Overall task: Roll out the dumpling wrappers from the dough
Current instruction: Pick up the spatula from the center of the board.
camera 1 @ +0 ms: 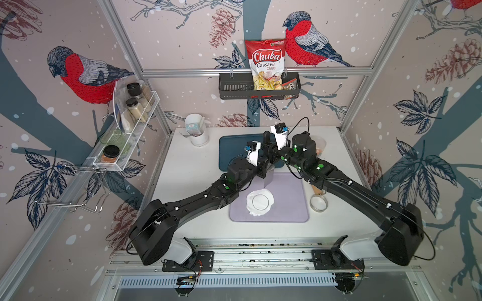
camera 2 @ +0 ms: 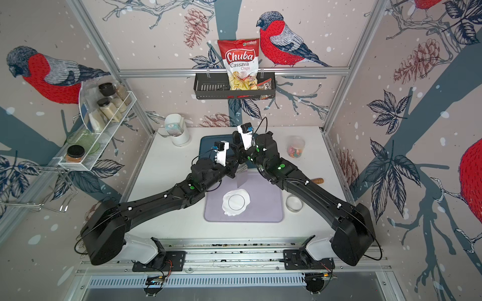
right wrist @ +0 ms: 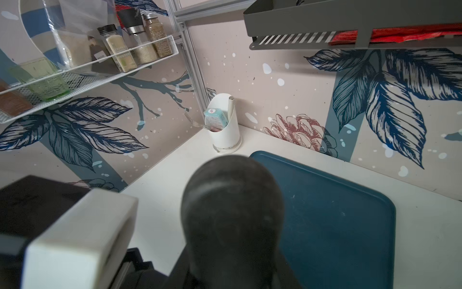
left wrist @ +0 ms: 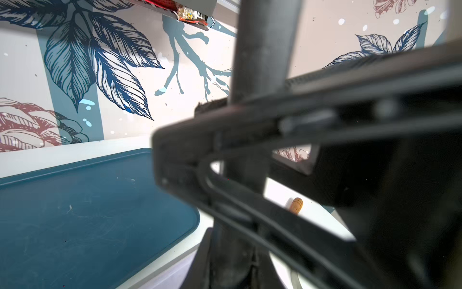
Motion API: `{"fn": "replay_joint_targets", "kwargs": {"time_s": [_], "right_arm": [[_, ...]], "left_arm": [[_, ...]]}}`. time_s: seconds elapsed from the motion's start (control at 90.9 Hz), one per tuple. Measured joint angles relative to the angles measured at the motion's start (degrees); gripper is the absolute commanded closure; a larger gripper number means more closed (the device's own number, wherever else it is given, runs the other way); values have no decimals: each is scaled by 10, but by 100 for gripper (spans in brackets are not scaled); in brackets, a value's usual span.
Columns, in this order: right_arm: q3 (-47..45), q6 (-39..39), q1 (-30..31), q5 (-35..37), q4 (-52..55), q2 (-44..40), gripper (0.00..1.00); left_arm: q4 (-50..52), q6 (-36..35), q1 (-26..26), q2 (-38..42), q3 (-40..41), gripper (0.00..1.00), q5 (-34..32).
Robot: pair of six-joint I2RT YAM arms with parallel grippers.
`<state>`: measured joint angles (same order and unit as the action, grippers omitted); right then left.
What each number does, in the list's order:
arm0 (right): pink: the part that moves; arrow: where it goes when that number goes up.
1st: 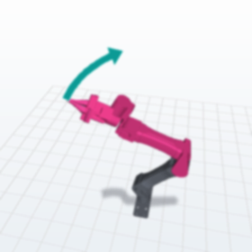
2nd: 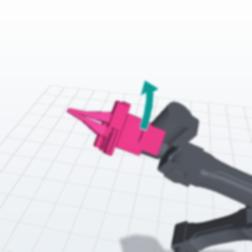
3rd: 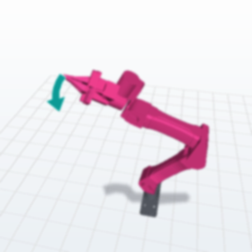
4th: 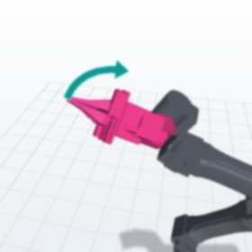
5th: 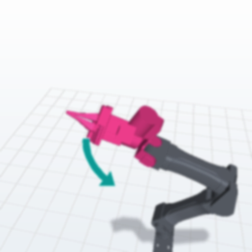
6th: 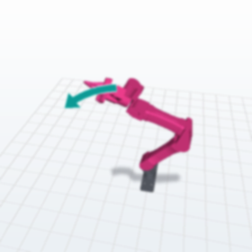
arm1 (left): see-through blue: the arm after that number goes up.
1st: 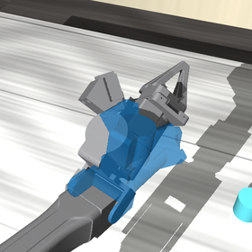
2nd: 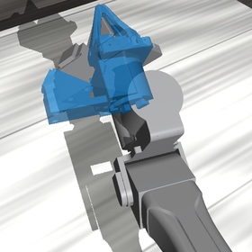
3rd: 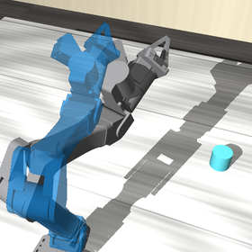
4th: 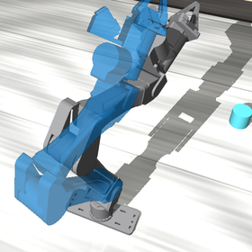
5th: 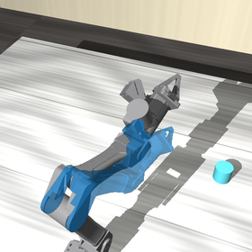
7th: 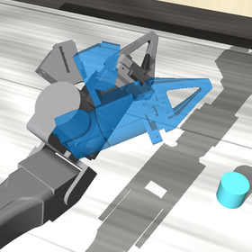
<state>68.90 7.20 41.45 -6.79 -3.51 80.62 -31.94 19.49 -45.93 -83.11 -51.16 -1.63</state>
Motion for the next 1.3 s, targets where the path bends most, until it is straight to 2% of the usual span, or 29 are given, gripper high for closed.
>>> {"fn": "replay_joint_targets", "kwargs": {"time_s": [0.066, 0.077, 0.143, 0.187, 0.231, 0.352, 0.473, 0.594, 0.77, 0.957, 1.222, 1.299], "right_arm": [[1, -1, 0, 3, 4, 0, 91], [2, -1, 0, 3, 5, 0, 92], [3, -2, -2, 0, 9, 0, 96], [4, -2, -9, -16, 10, 0, 98], [5, 1, -22, -27, 11, -1, 100], [-4, 8, -78, -73, 7, -15, 100], [-42, 29, -130, -156, -12, -42, 100], [-76, 42, -165, -243, -34, -72, 100], [-103, 51, -171, -351, -65, -106, 100], [-120, 51, -151, -403, -75, -113, 100], [-123, 47, -128, -427, -89, -103, 100], [-123, 47, -126, -433, -97, -97, 100]], "left_arm": [[5, 0, 0, 0, -2, 100, 0], [5, 0, 0, 0, -2, 97, 0], [10, 0, 0, 2, -2, 64, 0], [13, 0, -1, 6, -2, 52, 0], [17, -2, -2, 11, -2, 45, 0], [19, -4, -2, 39, 12, 39, 18], [19, -12, 7, 69, 43, 34, 67], [11, -31, 30, 87, 55, 32, 150], [-8, -39, 70, 80, 43, 34, 278], [-32, -42, 85, 40, 15, 40, 392], [-102, -14, 86, -2, 5, 57, 477], [-134, 4, 86, -16, 5, 70, 497]]}}
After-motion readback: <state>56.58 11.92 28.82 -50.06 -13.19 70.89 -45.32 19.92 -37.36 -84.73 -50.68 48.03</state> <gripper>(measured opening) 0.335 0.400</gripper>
